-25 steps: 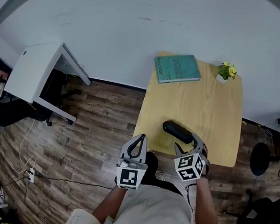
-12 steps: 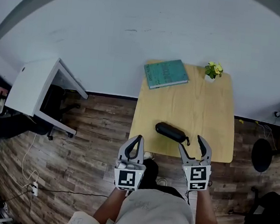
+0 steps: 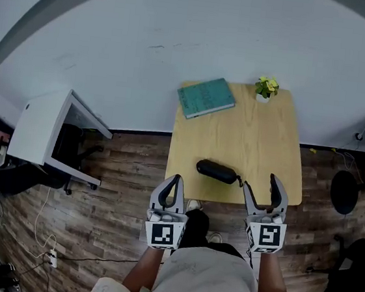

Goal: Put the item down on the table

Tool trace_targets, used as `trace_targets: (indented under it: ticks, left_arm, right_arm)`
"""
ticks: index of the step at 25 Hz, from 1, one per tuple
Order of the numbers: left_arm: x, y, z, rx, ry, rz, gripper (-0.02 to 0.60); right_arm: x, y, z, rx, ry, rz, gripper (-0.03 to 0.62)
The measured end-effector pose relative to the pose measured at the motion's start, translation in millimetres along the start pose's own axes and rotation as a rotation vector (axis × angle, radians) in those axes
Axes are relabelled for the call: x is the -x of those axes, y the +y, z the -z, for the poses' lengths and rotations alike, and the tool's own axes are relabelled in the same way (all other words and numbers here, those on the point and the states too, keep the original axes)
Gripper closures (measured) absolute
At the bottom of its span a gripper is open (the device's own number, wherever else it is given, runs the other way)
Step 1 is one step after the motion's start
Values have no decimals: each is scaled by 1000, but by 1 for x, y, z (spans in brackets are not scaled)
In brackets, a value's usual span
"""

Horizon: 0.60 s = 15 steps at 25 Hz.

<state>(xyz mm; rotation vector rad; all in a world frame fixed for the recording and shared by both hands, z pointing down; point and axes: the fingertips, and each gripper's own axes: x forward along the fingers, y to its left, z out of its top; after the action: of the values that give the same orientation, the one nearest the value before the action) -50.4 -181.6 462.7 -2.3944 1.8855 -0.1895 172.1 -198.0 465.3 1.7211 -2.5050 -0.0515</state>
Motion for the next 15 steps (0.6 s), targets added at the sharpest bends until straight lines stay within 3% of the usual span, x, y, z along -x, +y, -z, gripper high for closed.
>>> trace_targets:
  ticks: [6, 11, 15]
  left_arm:
    - [-2, -3, -6, -15, -27, 9, 574]
    - [-2, -2, -1, -13, 2, 14, 574]
    - [-1, 0, -6, -16, -12, 13, 574]
  right_arm:
    - [1, -5, 5, -2, 21, 13, 269]
    - [-3, -3, 3, -4, 22, 10, 270]
    - [-3, 0, 0, -6, 18, 9, 306]
